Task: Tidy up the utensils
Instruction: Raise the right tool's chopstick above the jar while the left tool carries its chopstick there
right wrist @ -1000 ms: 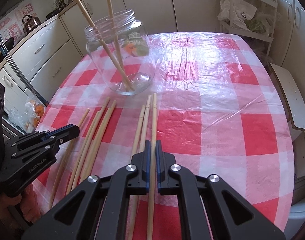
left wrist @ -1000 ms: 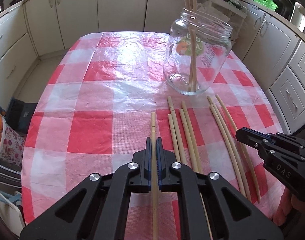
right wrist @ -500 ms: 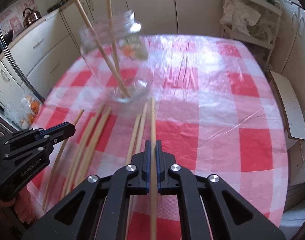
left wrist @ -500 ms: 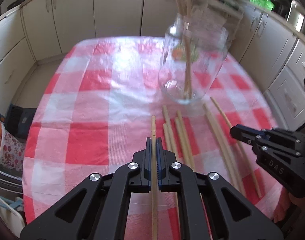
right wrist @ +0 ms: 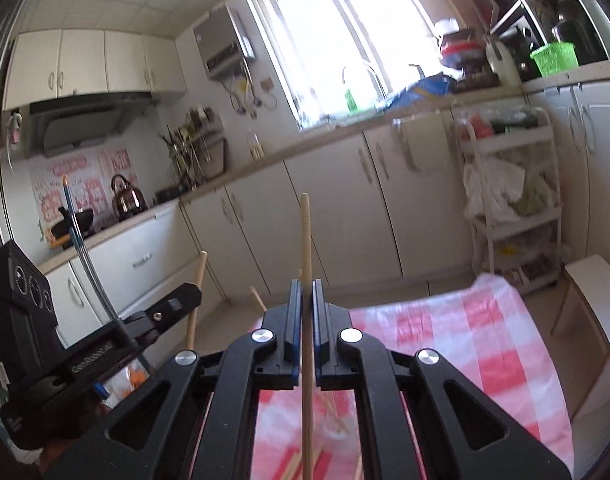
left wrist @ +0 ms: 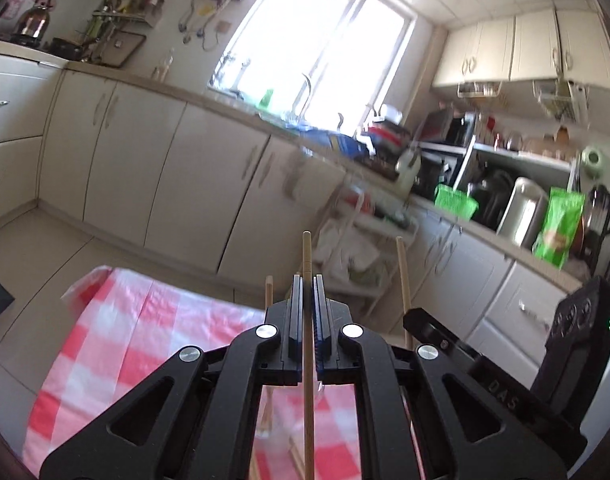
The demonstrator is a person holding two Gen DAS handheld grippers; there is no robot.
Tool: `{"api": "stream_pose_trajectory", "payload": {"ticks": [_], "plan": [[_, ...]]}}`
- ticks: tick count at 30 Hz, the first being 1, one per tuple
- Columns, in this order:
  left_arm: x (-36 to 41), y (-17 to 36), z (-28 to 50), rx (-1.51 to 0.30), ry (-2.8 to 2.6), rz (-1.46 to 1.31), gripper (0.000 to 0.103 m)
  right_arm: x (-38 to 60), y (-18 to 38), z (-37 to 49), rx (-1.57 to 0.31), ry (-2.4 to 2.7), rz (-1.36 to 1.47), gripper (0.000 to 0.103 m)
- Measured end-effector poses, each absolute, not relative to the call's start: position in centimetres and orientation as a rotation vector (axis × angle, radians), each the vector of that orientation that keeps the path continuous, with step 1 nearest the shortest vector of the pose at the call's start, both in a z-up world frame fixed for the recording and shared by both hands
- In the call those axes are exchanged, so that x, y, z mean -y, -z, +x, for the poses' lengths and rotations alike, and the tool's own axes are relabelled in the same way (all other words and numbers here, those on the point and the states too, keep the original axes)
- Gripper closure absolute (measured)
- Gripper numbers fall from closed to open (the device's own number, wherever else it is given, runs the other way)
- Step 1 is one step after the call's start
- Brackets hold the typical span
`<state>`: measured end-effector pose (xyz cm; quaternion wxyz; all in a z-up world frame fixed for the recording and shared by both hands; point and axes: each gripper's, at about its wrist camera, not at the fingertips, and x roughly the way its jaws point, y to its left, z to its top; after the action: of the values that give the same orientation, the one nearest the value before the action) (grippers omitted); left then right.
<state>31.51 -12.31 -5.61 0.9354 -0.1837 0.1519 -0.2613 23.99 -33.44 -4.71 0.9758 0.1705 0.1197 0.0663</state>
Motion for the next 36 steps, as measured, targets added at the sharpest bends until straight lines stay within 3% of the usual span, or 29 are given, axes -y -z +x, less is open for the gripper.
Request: {"api": "stream_pose_trajectory", "payload": {"ticks": [7, 21, 36], "plan": [[12.6, 4.5, 34.1, -0.218, 0.505, -0.472, 0.099, 34.8, 3.1, 26.2, -0.162, -0.115, 0.369, 0.097], [14.0, 5.4, 37.8, -0.106, 0.391, -0.473, 0.098, 34.9, 4.3, 28.6, -0.177, -0.108, 0.351, 0.097], [14.5, 7.5, 36.7, -0.190, 0.428, -0.397, 0.098, 34.1, 3.8, 30.2, -0.148, -0.139, 0.374, 0.097]]}}
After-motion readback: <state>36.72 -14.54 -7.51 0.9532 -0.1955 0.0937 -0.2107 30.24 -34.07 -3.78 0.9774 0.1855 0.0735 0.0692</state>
